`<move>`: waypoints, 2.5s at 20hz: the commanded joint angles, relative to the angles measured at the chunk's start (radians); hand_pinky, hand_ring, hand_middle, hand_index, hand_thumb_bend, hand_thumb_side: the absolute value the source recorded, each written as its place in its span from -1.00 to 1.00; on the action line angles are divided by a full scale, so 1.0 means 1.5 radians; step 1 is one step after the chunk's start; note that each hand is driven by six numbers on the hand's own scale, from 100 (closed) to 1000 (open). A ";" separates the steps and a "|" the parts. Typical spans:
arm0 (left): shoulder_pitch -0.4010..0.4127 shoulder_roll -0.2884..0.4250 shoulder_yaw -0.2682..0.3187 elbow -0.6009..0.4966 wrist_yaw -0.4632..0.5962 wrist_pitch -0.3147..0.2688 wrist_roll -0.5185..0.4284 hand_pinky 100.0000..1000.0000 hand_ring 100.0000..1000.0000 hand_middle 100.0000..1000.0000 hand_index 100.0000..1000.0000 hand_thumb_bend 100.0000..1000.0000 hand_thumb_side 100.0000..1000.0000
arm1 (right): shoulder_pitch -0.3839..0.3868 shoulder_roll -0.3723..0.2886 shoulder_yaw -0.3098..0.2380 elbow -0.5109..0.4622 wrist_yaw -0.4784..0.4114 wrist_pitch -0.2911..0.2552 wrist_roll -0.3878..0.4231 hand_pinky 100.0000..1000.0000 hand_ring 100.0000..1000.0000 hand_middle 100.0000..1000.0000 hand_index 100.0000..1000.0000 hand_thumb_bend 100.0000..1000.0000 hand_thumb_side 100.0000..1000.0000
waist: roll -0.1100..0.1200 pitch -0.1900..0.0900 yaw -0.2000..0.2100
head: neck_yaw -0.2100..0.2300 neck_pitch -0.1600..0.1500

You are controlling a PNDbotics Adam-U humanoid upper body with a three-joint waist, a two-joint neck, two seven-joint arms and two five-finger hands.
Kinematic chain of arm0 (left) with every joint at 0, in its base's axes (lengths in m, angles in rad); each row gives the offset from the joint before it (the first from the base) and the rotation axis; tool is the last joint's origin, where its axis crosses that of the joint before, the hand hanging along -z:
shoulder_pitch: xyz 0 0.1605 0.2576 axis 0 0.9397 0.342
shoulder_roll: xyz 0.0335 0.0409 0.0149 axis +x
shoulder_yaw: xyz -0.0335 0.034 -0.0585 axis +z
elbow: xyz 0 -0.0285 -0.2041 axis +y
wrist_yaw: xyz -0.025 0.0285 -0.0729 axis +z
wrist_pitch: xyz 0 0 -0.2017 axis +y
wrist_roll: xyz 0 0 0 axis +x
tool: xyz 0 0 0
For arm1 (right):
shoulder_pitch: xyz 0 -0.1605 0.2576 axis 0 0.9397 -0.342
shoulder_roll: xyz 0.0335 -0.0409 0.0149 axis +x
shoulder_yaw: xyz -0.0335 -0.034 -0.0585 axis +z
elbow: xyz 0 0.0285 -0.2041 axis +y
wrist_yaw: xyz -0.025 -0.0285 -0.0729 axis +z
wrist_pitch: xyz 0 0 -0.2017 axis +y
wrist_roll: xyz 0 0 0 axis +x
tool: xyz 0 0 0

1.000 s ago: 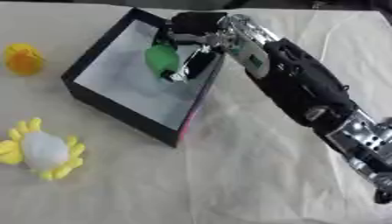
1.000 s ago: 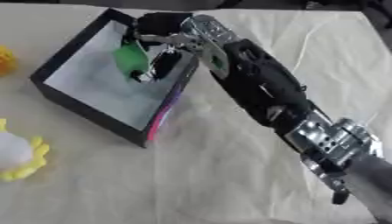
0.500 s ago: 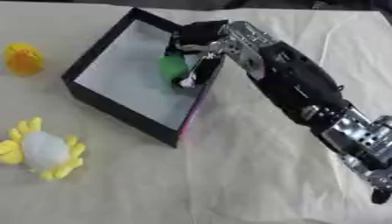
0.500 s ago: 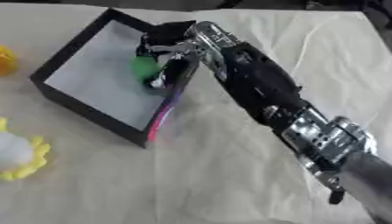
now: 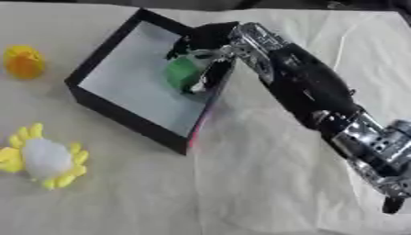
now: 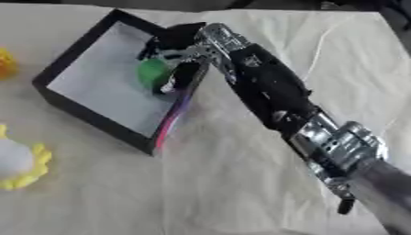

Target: Pick up objects on the table and place them in the box.

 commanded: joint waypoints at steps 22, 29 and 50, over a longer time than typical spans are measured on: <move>-0.007 0.035 -0.002 -0.039 -0.009 -0.006 -0.009 0.67 0.65 0.42 0.55 -1.00 0.21 | 0.025 -0.249 -0.125 -0.306 -0.229 0.114 -0.136 0.94 0.47 0.37 0.84 -1.00 -0.70 | 0.003 -0.027 -0.018 | 0.027 -0.001; -0.024 0.057 -0.024 -0.078 -0.020 -0.009 -0.034 0.67 0.65 0.42 0.56 -1.00 0.16 | 0.142 -0.287 -0.178 -0.390 -0.302 0.187 -0.209 1.00 0.47 0.32 0.69 -1.00 -0.28 | 0.007 -0.022 -0.026 | 0.051 -0.001; -0.084 0.385 -0.280 -0.151 -0.219 0.002 -0.238 0.67 0.69 0.56 0.74 -0.94 -0.50 | 0.453 -0.228 -0.277 -0.588 -0.524 0.389 -0.278 1.00 0.43 0.28 0.63 -1.00 -0.02 | 0.039 -0.021 -0.018 | 0.050 -0.001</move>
